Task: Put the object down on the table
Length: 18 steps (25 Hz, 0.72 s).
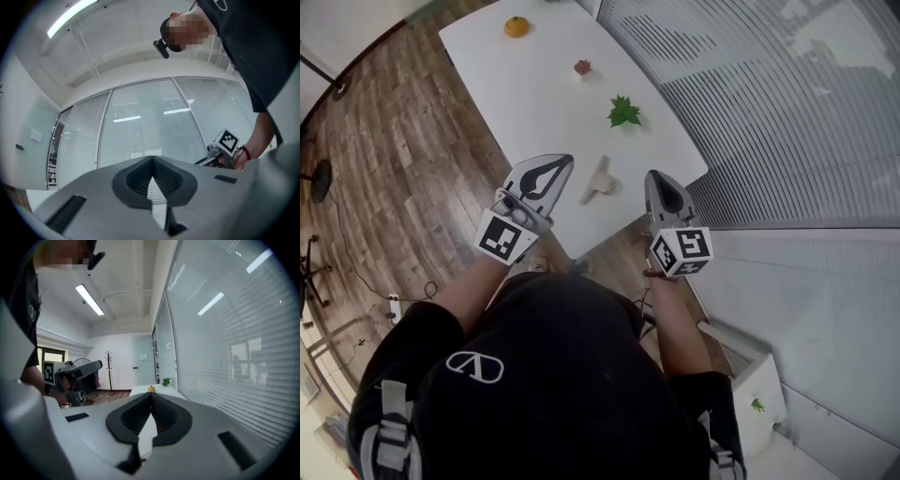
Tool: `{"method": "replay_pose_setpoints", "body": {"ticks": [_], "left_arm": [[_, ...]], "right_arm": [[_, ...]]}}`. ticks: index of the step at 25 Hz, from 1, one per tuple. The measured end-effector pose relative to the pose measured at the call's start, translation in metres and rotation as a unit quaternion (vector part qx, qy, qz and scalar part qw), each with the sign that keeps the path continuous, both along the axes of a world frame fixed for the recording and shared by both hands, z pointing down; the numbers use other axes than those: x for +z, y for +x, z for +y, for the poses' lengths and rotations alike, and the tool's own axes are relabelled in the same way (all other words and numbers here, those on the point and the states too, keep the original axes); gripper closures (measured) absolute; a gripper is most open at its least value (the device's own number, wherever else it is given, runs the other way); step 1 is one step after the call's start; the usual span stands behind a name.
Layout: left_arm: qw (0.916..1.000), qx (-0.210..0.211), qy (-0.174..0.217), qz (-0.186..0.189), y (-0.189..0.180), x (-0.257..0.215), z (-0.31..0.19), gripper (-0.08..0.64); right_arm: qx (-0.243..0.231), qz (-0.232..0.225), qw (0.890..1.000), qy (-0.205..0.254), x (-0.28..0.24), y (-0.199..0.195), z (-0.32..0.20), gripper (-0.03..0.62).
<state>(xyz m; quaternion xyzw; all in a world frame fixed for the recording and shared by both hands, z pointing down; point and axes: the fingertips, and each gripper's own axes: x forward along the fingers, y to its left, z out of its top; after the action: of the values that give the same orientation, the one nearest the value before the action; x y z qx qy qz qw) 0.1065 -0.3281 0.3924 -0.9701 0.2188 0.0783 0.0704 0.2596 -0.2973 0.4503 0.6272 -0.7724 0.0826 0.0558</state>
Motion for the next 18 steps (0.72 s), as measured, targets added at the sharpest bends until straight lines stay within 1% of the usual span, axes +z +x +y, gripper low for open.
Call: {"method": "replay_pose_setpoints", "body": {"ticks": [4, 9, 12, 18], "left_arm": [[0.9999, 0.005, 0.011, 0.003, 0.000, -0.010, 0.007, 0.555], [0.9998, 0.009, 0.018, 0.006, -0.003, -0.022, 0.013, 0.555], [0.9997, 0.011, 0.021, -0.002, -0.002, -0.023, 0.017, 0.555], [0.9987, 0.017, 0.043, -0.020, 0.004, -0.023, 0.019, 0.555]], "right_arm": [[-0.004, 0.057, 0.996, 0.069, -0.036, -0.013, 0.021, 0.586], [0.011, 0.114, 0.986, 0.118, -0.065, -0.021, 0.038, 0.586], [0.008, 0.135, 0.982, 0.133, -0.073, -0.029, 0.045, 0.587], [-0.001, 0.152, 0.979, 0.139, -0.071, -0.037, 0.048, 0.588]]}}
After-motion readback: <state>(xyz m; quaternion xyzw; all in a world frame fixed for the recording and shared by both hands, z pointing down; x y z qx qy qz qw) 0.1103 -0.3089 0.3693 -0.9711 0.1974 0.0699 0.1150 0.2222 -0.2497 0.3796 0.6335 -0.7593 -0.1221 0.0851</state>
